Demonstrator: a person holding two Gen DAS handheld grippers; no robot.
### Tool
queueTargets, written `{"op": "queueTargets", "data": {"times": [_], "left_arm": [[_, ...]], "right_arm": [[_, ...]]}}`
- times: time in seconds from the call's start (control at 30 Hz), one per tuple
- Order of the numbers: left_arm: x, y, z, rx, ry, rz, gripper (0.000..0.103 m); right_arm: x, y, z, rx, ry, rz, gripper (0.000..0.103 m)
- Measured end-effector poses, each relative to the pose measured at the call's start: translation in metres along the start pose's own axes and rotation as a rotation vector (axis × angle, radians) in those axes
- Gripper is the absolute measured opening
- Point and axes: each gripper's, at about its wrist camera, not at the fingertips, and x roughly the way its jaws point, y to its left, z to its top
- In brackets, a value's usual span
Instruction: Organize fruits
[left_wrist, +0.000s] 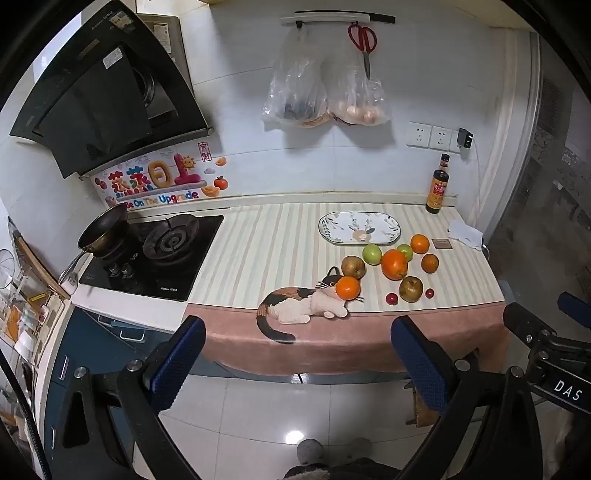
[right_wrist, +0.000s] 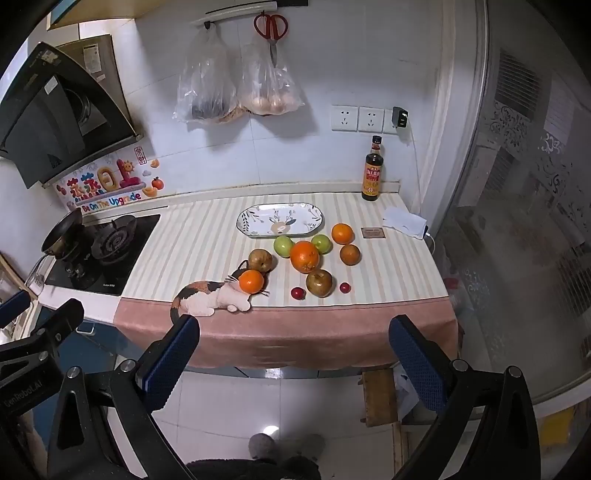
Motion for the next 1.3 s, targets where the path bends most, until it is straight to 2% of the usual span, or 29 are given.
{"op": "queueTargets", "data": {"times": [0.6,0.9,1.3], "left_arm": [[0.0,-0.001,0.004,0.005,0.013,-0.002,0.103],[0.005,-0.014,0.008,-0.001,0.015,-0.005,0.103],[0.006,-0.007,0.008,-0.009,0.016,-0.012,0.103]], "right_arm": [[0.001,0.001,0.0,-0.005,0.009,0.002,0.103],[0.002,0.004,0.001,-0.016,0.003,0.003,0.103],[-0.001,0.007,0.002,-0.017,0.004,0.002,0.103]]}}
